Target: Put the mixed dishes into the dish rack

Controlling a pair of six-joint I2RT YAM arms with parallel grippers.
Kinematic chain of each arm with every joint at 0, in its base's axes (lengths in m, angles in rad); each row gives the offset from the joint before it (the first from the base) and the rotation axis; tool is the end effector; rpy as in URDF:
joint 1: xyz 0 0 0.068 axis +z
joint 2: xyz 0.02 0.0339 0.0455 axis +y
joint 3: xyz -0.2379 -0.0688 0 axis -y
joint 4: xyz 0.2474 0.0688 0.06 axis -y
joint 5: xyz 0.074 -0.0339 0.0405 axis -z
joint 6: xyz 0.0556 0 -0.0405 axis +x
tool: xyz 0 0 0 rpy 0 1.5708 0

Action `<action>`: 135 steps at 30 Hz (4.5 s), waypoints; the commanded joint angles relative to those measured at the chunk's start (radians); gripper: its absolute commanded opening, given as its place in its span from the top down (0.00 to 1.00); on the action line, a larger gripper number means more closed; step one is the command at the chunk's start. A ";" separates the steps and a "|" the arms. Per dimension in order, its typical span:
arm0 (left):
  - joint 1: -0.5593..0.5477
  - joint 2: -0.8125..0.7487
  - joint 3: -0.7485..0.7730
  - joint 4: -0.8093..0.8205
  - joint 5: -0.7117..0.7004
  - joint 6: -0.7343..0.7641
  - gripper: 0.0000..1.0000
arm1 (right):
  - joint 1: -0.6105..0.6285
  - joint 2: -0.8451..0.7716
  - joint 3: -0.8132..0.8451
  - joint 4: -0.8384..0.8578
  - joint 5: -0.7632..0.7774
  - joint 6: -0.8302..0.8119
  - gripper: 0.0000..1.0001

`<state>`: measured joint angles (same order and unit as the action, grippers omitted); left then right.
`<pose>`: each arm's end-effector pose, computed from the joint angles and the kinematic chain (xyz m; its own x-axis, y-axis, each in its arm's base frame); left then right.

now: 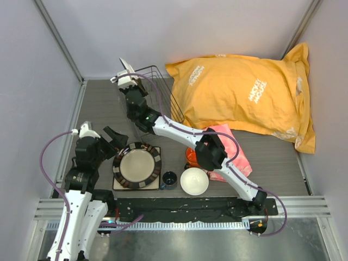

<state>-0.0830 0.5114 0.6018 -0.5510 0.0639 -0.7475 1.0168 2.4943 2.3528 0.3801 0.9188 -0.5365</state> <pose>0.1686 -0.0176 0.2545 -0.4199 -0.6458 -0.6377 -0.1986 0.7509 -0.6298 0.3363 0.4597 0.3069 0.1629 -0.3261 -0.9312 -0.0307 0.9417 -0.3352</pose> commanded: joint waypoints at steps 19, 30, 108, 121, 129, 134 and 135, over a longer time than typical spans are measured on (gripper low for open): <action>0.000 -0.017 0.001 0.020 0.007 0.011 0.00 | -0.011 0.070 0.075 -0.063 -0.043 0.194 0.99; 0.002 -0.010 -0.005 0.026 0.005 0.013 0.00 | -0.014 0.117 0.088 -0.061 -0.020 0.196 0.99; 0.000 -0.028 0.003 0.003 0.010 0.013 0.00 | -0.026 0.130 0.004 0.000 -0.083 0.306 0.79; 0.000 -0.017 0.004 0.011 0.013 0.016 0.00 | -0.026 0.104 -0.052 0.042 -0.098 0.311 0.71; 0.000 -0.025 0.003 0.005 0.008 0.016 0.00 | -0.021 0.022 -0.138 0.080 -0.116 0.283 0.51; 0.000 -0.021 0.004 0.008 0.008 0.008 0.00 | -0.020 -0.084 -0.257 0.137 -0.120 0.285 0.19; 0.000 -0.020 0.006 0.006 0.010 0.007 0.00 | -0.018 -0.098 -0.271 0.154 -0.115 0.285 0.17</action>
<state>-0.0830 0.4915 0.5987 -0.5587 0.0711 -0.7483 0.9920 2.5664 2.1281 0.4072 0.7979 -0.2581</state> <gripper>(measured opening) 0.996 0.786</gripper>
